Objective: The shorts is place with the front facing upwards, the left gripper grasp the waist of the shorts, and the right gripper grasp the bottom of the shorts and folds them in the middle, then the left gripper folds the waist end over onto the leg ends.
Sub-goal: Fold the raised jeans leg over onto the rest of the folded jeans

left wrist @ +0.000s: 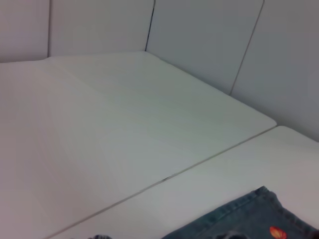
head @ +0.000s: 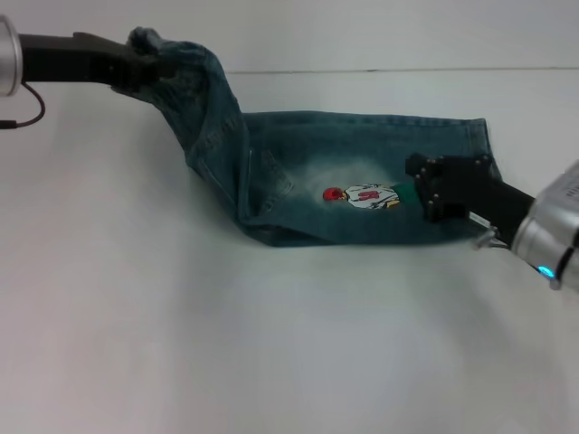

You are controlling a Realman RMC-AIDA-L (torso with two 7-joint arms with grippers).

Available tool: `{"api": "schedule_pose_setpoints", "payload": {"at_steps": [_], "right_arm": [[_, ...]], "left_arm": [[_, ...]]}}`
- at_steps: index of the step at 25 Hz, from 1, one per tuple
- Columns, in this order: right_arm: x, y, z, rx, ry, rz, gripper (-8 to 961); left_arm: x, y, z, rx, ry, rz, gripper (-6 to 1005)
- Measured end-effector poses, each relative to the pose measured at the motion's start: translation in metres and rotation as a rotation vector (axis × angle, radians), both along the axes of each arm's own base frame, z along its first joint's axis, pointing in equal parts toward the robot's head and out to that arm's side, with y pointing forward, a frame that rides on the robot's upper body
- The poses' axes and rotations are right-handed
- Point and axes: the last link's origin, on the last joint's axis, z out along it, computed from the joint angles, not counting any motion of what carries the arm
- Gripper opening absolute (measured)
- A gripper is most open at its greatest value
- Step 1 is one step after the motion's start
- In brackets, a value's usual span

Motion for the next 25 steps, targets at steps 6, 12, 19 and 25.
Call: {"api": "schedule_pose_setpoints", "payload": {"at_steps": [6,12,19,25], "right_arm": [[-0.01,0.008,-0.01,0.054,0.0,-0.015,-1],[-0.022,0.015,-0.023,0.044,-0.049,-0.01,-1],[-0.04,0.021,-0.049,-0.014,-0.145,0.007,-1],[-0.046,0.022,-0.055,-0.024,-0.165,0.001,-1]], "left_arm": [[0.016,0.004,-0.002,-0.029,-0.028,-0.003,32],[0.038,0.007,-0.006,-0.08,-0.048,-0.024,32],[0.072,0.013,-0.012,-0.129,-0.06,-0.051,31],[0.103,0.018,-0.017,-0.151,-0.075,-0.086,31]]}}
